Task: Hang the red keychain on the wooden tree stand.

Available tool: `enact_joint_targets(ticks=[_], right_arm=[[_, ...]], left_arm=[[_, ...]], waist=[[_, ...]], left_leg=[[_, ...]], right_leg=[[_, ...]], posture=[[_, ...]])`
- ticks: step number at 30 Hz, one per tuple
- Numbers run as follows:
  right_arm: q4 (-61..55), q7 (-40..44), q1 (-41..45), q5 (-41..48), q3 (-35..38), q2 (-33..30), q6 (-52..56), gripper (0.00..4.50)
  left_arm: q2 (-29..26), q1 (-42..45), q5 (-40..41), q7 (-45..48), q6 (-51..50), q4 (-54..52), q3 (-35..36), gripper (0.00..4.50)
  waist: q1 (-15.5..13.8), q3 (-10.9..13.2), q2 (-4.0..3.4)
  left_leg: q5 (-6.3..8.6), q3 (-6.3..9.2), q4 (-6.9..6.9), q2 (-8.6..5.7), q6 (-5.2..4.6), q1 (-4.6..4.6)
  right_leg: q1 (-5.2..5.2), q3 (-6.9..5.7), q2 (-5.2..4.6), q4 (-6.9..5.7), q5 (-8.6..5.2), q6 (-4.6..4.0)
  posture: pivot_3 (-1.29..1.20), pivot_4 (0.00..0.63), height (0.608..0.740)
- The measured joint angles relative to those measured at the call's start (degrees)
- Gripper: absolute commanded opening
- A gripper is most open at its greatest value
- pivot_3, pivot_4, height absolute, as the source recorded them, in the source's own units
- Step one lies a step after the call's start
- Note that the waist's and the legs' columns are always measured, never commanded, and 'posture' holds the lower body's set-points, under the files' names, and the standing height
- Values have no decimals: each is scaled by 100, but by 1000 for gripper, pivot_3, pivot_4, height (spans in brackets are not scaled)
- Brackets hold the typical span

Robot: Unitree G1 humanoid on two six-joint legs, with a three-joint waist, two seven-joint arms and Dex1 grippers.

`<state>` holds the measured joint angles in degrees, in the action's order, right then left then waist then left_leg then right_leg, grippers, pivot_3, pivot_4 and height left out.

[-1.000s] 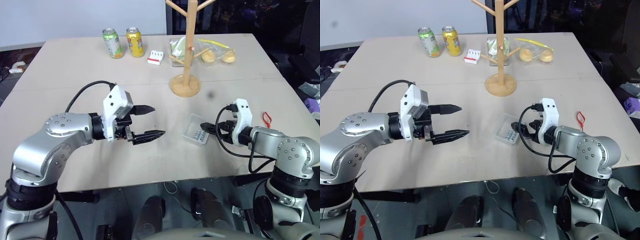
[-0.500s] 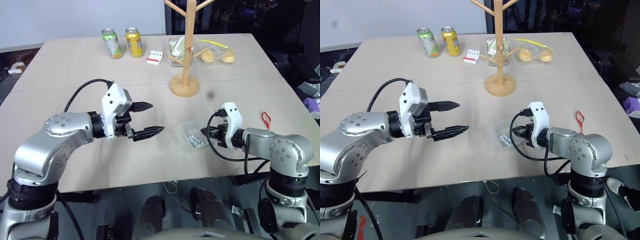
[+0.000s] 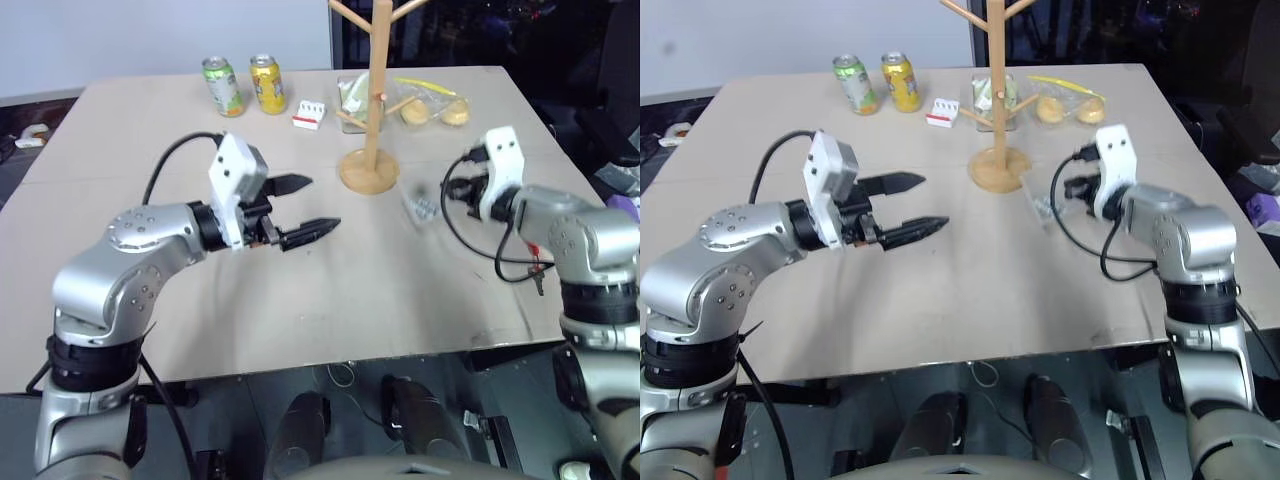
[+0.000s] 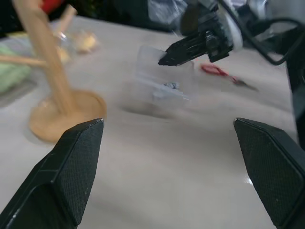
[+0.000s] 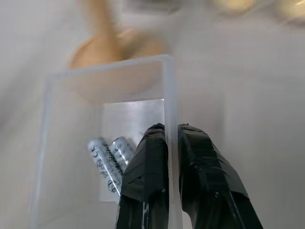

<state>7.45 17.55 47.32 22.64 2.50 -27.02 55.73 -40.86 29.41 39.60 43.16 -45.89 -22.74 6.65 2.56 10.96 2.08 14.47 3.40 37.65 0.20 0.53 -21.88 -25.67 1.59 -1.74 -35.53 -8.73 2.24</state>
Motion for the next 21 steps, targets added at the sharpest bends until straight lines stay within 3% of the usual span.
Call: enact_joint_targets(ticks=[5, 10, 17, 20, 21], right_arm=[[3150, 323, 1196, -784, -208, 144, -1653, 134], [4959, 551, 1940, -1223, -204, 191, -2646, 134], [6068, 718, 2347, -1434, -15, 221, -3084, 2815], [6122, 771, 2380, -1492, 57, 209, -3175, 4198], [6115, 818, 2393, -1511, 65, 186, -3206, 4429]], left_arm=[[248, 197, -18, -198, 6, 177, -62, 4500], [330, 197, -18, -305, 6, 179, -69, 4500], [407, 149, -12, -477, 4, 76, -68, 4500], [415, 150, -12, -512, 4, 76, -68, 4500], [417, 150, -12, -527, 4, 76, -68, 4500]], waist=[[16, 3, -3], [11, 4, -3], [7, 4, -4], [11, 4, -4], [11, 4, -5]], left_leg=[[0, -7, -14, -2, -1, -1], [0, -5, -28, -2, 0, -1], [0, -4, -28, -3, 0, 0], [0, -4, -26, -2, -1, 2], [0, -4, -26, -3, -1, 2]], right_leg=[[-2, 8, -3, 14, 7, -8], [-1, 7, -3, 26, 16, -24], [-1, 7, -4, 23, 18, -25], [-1, 7, -3, 19, 18, -26], [-1, 7, -3, 18, 18, -26]], posture=[[0, 150, 740], [0, 150, 740], [0, 150, 740], [0, 150, 740], [0, 150, 740]])
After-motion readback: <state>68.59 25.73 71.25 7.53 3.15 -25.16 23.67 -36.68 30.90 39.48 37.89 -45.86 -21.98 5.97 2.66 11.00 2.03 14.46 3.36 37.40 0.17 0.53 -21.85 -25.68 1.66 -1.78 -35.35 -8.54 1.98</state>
